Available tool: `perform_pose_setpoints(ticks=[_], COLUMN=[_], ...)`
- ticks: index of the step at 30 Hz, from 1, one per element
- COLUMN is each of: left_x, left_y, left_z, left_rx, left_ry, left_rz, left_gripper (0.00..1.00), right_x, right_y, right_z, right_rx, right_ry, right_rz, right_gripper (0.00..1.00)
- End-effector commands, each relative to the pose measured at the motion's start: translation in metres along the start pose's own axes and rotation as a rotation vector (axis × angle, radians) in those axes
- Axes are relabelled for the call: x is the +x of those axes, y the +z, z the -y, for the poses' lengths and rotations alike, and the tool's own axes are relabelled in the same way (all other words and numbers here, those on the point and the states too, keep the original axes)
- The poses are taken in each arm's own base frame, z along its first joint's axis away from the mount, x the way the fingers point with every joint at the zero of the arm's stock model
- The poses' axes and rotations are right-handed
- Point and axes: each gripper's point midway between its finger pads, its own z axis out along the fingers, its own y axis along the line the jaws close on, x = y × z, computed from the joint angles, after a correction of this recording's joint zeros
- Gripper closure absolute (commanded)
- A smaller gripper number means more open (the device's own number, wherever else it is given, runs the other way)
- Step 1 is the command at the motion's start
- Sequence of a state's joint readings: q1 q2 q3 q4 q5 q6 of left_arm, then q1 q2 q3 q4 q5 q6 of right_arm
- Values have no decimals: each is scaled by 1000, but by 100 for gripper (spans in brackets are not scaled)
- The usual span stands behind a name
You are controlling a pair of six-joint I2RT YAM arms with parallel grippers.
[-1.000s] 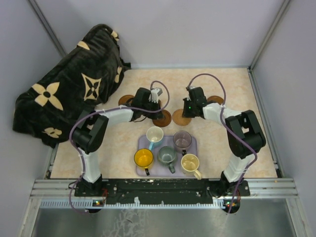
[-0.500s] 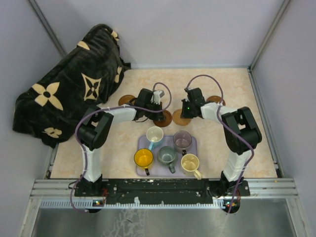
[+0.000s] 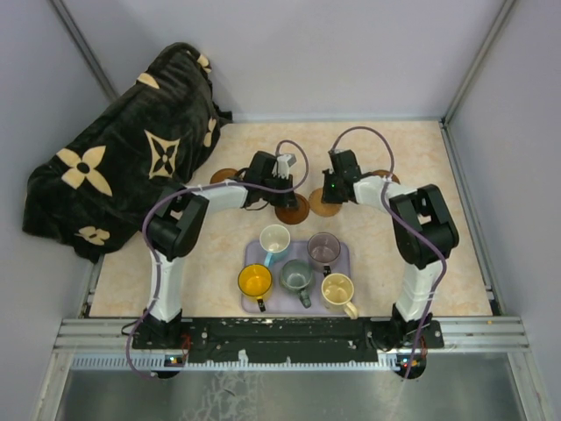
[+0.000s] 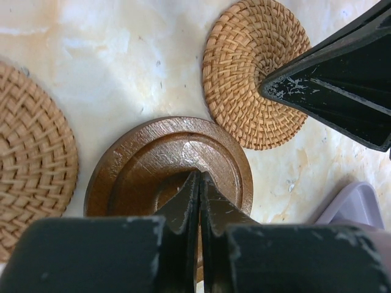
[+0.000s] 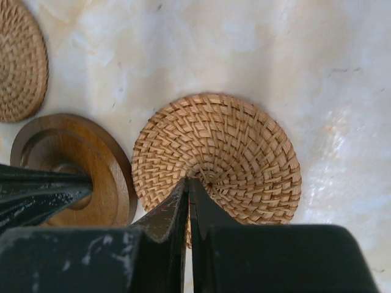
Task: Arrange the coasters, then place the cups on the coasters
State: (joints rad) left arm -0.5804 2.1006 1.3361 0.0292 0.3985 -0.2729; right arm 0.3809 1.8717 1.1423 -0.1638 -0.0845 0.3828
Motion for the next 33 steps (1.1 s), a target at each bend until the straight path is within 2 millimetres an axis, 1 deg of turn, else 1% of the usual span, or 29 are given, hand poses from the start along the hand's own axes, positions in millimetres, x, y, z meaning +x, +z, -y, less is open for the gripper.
perform_pose_setpoints(ticks=[1,5,8,13,17,25,33], left_x=[14,13,6,-16,-36,-61,-72], left_y=[20,29,35,45,49,52,60], left_z=[-8,-13,-16,-19,-24,-39,-47], left_rx=[-9,-17,-23,-37,-45,-57,-51], left_ry=[-8,-7,-2,3,-3,-30,-62], left_rz=[-51,-49,-34,-2,31,102,127], left_gripper=[94,94,94,94,94,94,94], right_x=[7,1,-6,-19,-30,-46,-52], right_y=[13,14,13,11,11,20,27], right_z=[27,41,52,68,77,82,87], right_rx=[105,119,140,171,186,199,209], right_ry=[58,104,122,153,164,156,162], right_rz=[-48,-44,-33,-10,7,9,6], right_gripper=[96,95,95,95,95,94,95])
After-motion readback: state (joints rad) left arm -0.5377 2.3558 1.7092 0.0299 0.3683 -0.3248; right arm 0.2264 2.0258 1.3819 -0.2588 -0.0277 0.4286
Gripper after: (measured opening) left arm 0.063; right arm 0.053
